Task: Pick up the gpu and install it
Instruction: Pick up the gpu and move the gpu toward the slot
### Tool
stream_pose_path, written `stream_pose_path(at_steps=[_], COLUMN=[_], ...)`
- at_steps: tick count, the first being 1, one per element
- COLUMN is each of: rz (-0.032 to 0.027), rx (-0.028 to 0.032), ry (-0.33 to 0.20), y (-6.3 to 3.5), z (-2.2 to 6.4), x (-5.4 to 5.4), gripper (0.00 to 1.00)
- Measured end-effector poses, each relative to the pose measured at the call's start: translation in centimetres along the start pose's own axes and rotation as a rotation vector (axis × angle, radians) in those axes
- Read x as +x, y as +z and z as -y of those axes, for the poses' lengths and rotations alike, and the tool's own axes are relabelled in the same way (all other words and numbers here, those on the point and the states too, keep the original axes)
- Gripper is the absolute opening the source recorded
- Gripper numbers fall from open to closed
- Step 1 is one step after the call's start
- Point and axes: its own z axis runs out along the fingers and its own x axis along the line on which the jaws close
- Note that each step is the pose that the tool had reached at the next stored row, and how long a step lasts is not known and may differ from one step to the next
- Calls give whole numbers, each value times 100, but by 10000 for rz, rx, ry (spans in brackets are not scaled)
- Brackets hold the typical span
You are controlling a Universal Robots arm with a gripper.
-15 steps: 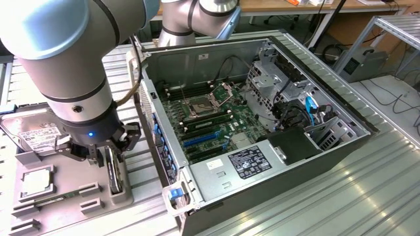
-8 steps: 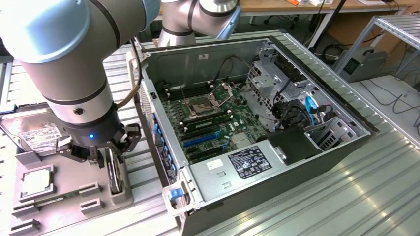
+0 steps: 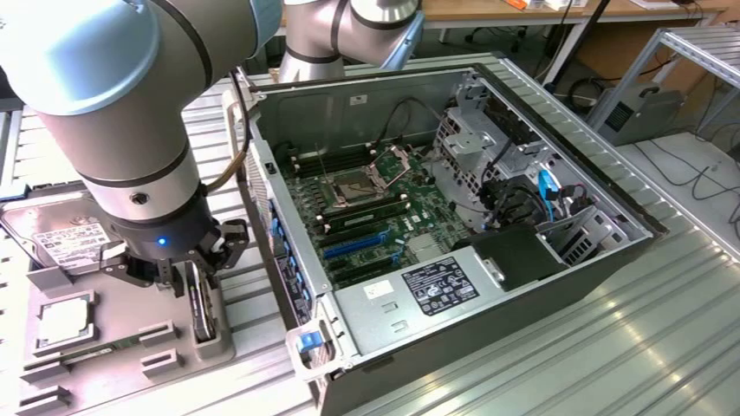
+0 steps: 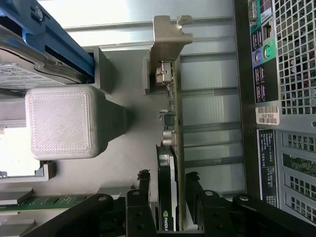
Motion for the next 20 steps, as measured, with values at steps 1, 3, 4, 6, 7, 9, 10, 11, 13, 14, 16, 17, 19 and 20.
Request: stream_pose_path(at_steps=[1, 3, 4, 6, 7, 9, 10, 11, 13, 14, 16, 17, 19, 20], rz=[0, 0, 0, 0, -1, 0, 0, -1, 0, 0, -1, 0, -1, -1], rx=[0, 0, 0, 0, 1, 0, 0, 0, 1, 0, 0, 0, 1, 0], ry=[1, 1, 0, 1, 1, 0, 0, 0, 0, 0, 0, 1, 0, 0], y=[0, 1, 0, 0, 0, 0, 0, 0, 0, 0, 0, 0, 0, 0], z=[0, 0, 0, 0, 0, 0, 0, 0, 0, 0, 0, 0, 0, 0], x=[3, 1, -1, -1, -1, -1, -1, -1, -1, -1, -1, -1, -1, -1], gripper=[42, 42, 42, 42, 42, 42, 42, 42, 41, 41, 34, 34, 34, 34])
